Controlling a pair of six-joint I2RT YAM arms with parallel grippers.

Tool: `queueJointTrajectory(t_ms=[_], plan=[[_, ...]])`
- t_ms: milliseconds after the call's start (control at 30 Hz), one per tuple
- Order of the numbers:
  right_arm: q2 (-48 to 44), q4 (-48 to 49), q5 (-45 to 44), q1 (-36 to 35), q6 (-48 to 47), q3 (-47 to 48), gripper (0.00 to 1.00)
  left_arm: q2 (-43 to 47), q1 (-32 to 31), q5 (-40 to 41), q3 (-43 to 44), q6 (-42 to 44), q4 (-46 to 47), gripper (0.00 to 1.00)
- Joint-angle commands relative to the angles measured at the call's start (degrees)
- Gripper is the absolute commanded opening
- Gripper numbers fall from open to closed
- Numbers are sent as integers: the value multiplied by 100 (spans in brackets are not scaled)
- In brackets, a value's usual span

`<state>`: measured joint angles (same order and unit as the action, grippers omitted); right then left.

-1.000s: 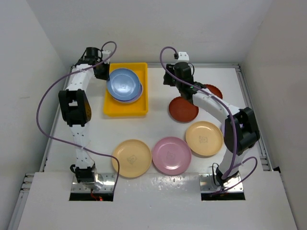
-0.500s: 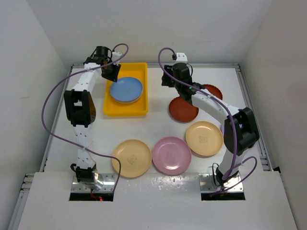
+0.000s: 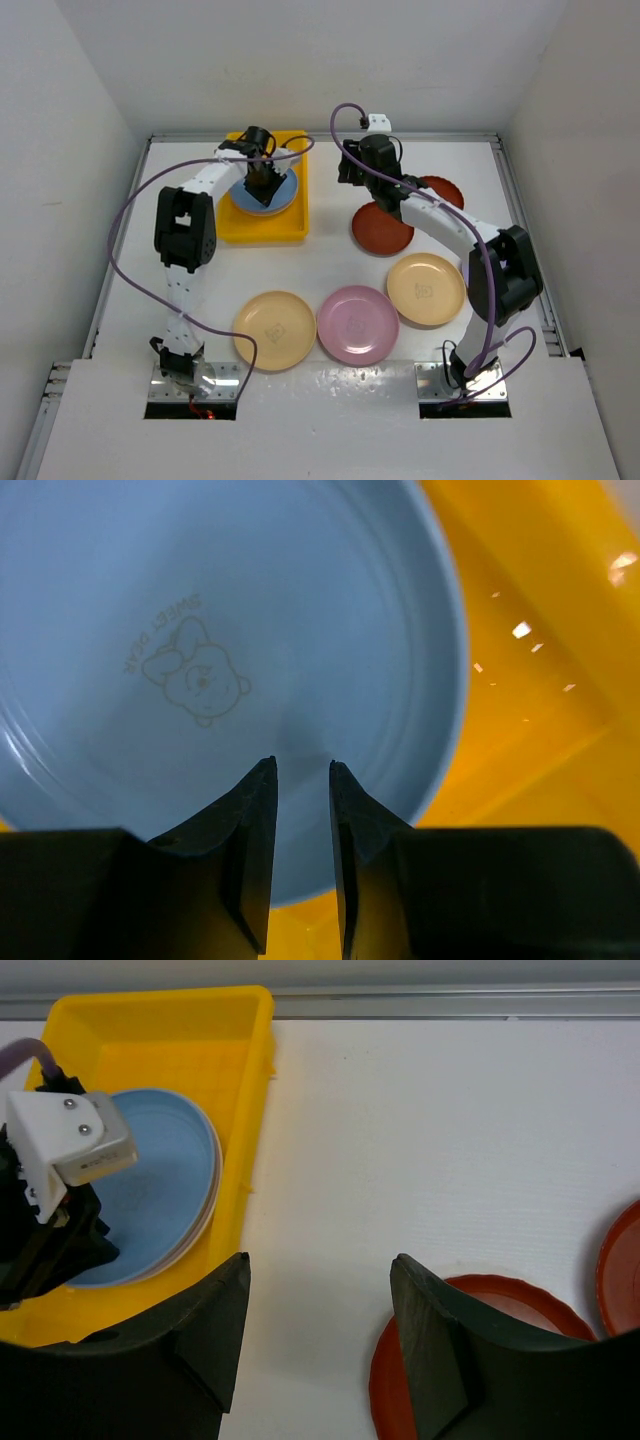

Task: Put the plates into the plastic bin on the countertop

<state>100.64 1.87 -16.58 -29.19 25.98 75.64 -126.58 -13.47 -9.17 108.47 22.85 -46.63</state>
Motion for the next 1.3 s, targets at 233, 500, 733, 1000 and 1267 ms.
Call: queueJointTrajectory(t_ms=[233, 500, 733, 1000, 1267], plan=[[-299, 94, -170, -25, -40, 48, 58, -314, 152, 91, 175, -97, 31, 30], [-361, 16, -135, -25, -145, 74, 61, 203, 152, -128, 245, -97, 31, 32], [-677, -169, 154, 159, -163, -329, 65, 556, -24, -191, 886, -97, -407, 43], [-1397, -169, 559, 265, -453, -1015, 73, 1625, -567, -1736, -593, 2121, -2032, 57], [-1986, -161, 831, 291, -471, -1884, 74, 2471, -1315, -931, -2820, 2005, -1318, 69]])
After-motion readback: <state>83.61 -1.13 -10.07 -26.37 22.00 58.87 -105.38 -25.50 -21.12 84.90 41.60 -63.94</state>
